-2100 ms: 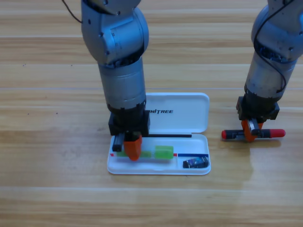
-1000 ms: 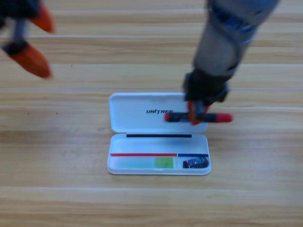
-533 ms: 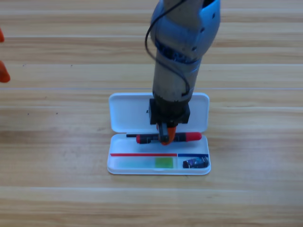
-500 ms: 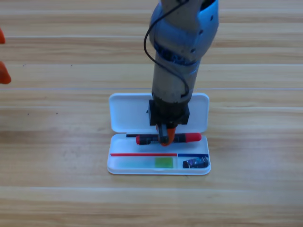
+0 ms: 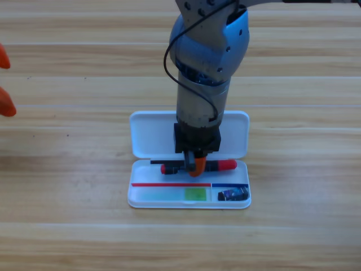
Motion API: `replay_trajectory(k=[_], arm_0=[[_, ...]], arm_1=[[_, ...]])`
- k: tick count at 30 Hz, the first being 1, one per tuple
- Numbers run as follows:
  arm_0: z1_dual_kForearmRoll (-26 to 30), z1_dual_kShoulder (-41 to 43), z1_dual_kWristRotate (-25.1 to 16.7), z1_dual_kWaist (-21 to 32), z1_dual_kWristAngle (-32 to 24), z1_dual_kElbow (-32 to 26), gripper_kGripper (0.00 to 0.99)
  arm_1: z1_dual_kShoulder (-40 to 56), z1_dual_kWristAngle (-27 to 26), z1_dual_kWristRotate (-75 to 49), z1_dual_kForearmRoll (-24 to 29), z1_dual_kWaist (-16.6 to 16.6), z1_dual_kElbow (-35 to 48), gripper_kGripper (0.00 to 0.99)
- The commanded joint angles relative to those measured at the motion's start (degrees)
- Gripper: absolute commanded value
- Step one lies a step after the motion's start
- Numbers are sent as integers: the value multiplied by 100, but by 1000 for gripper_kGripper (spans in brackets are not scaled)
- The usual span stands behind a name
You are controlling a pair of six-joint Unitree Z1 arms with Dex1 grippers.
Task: Clean up eraser and pencils
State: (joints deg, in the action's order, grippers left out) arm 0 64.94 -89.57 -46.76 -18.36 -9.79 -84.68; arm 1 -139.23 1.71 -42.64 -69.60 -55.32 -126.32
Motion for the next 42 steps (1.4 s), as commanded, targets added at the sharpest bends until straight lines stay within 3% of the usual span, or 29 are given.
replay_trajectory(k=[1, 7, 13, 15, 21, 23, 25, 31, 33, 36, 37, 42], arm_0=[[-139, 72, 1, 131, -67, 224, 990], [-192, 72, 18, 131, -76, 294, 990], [-306, 37, 53, 131, -146, 294, 990], [-368, -34, 53, 131, -199, 233, 990], [-807, -842, 71, 131, -401, -312, 990], [-1141, -1238, 106, 131, -559, -532, 969], [-1388, -1677, 194, 131, -770, -813, 928], [-1528, -2934, 282, 131, -1377, -1675, 683], [-1669, -3198, 238, 131, -1526, -1736, 488], [-1941, -3470, 124, 131, -1693, -1675, 69], [-2064, -3514, 97, 131, -1728, -1613, 0], [-2425, -3646, 124, 166, -1983, -1323, 0]], arm_1=[[-78, 75, 142, -151, -119, 82, 888], [792, -224, 238, -247, -207, 301, 914], [2541, -1261, 361, -177, -268, 1347, 923], [3245, -1709, 475, 262, -268, 2059, 939], [5389, -2219, 1381, 2679, 31, 4608, 959], [5916, -2245, 1565, 3119, 48, 5135, 963], [6329, -2245, 1636, 3224, 48, 5373, 973], [6927, -2544, 1697, 3242, 171, 5654, 980], [6927, -2702, 1688, 3242, 171, 5689, 982], [6892, -2852, 1680, 3251, 171, 5707, 985], [6874, -2904, 1680, 3268, 171, 5707, 985], [6804, -2931, 1688, 3356, 171, 5759, 986]])
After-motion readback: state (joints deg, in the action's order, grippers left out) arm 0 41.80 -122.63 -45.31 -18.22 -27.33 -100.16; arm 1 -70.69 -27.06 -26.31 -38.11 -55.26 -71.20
